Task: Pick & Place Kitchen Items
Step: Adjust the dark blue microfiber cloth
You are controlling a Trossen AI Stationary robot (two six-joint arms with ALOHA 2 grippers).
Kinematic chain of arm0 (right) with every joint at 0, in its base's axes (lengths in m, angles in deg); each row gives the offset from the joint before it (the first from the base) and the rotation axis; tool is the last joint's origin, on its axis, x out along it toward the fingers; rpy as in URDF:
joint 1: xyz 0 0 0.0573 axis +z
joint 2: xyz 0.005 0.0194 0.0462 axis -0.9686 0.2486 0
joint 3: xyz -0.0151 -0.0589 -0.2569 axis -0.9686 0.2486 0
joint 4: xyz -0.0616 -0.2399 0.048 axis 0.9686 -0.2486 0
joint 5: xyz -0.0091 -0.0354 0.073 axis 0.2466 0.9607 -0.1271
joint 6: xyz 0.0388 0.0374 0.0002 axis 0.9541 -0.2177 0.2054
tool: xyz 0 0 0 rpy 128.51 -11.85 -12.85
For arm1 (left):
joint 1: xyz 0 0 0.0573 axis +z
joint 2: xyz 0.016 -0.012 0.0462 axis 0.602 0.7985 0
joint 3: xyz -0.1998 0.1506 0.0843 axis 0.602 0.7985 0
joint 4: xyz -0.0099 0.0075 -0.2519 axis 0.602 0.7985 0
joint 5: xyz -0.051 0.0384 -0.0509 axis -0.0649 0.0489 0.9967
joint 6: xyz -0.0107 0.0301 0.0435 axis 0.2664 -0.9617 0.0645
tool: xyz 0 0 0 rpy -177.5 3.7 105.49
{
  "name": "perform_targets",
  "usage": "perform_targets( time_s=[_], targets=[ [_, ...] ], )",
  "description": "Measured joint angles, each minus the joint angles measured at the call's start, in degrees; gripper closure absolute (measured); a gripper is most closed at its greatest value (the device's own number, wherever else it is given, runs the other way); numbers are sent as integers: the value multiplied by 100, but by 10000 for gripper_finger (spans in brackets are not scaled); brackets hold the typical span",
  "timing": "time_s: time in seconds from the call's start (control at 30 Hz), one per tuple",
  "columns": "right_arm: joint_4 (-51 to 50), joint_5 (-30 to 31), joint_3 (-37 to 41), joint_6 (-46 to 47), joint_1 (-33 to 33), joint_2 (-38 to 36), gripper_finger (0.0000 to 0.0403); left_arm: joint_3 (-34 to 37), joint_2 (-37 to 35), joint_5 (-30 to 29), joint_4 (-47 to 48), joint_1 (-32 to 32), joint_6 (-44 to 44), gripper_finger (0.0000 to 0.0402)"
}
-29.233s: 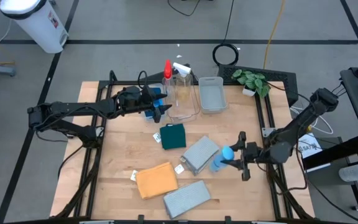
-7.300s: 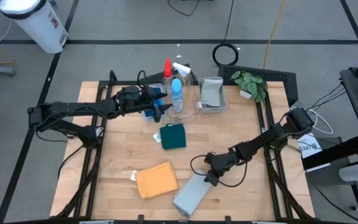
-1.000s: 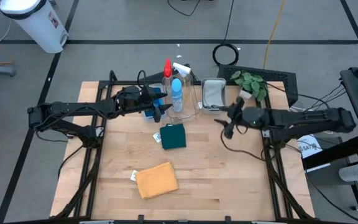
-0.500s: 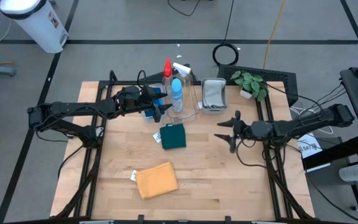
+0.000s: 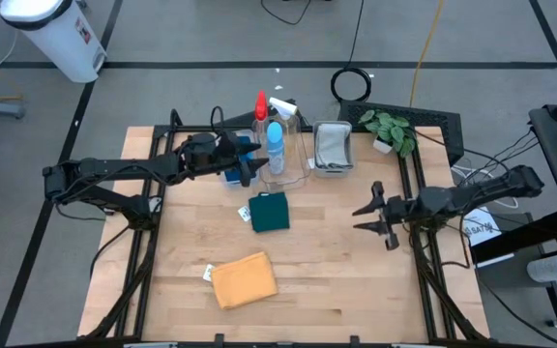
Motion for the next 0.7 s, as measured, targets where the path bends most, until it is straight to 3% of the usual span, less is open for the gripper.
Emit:
perform_targets(
  time_s=[0.23,0.37,0.53,0.7],
  targets=[
    [29,142,301,-74,-12,-973,353,0,0,1259,55,-174,736,114],
    [16,-69,404,-75,-1,-1387,388,0,0,1328,48,-828,231,115],
    [23,-153,456,-64,-1,-1680,396,0,35,611,35,-1908,-684,115],
    [15,-125,515,-72,-1,-1671,388,0,351,-857,206,-2641,-1092,122]
  ],
)
